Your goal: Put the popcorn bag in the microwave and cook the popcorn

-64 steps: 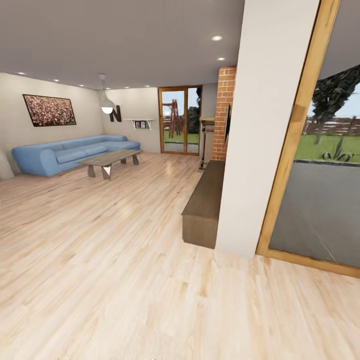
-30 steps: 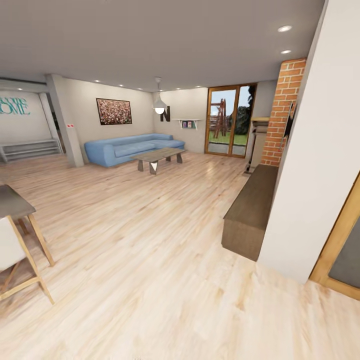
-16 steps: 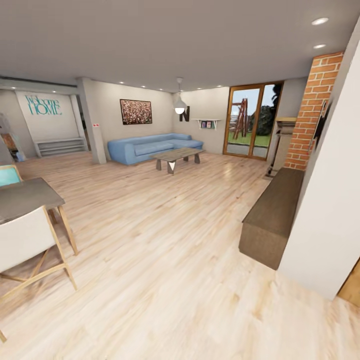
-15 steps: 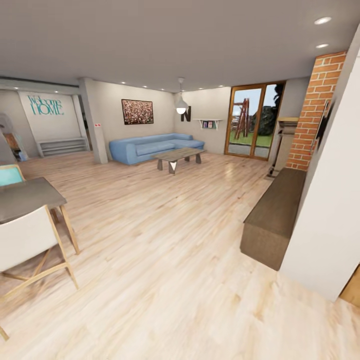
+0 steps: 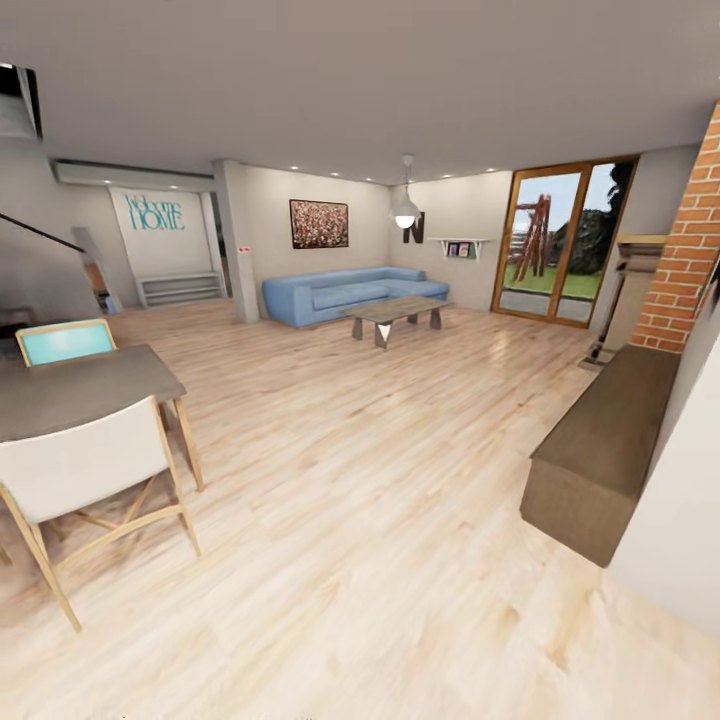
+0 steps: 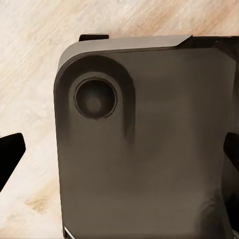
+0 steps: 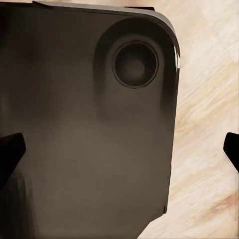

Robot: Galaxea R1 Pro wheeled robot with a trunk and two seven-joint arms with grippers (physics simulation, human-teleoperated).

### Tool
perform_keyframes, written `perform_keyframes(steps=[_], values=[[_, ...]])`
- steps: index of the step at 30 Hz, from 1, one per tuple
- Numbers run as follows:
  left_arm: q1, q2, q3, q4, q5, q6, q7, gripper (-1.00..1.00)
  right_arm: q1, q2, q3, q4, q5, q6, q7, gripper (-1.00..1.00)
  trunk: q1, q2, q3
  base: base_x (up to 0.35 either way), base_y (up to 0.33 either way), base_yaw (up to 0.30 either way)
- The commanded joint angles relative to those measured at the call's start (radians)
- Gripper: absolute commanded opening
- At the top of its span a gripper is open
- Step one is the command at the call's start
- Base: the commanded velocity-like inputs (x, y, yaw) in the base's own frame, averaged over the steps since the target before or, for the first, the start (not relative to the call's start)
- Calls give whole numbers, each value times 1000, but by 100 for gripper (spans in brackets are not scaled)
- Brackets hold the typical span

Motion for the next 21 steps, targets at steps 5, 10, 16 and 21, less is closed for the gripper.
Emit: perform_keyframes(steps=[5,10,16,21], values=[[0,0,1,-1,0,-2,0,100,0,1,0,0,0,-3,-1,100,0,0,-1,0,0,269],[0,0,1,-1,0,-2,0,100,0,1,0,0,0,-3,0,100,0,0,-1,0,0,269],[0,0,1,-1,0,-2,0,100,0,1,0,1,0,-3,1,100,0,0,-1,0,0,269],[0,0,1,-1,0,-2,0,100,0,-1,0,0,-1,-3,-1,100,0,0,-1,0,0,269]])
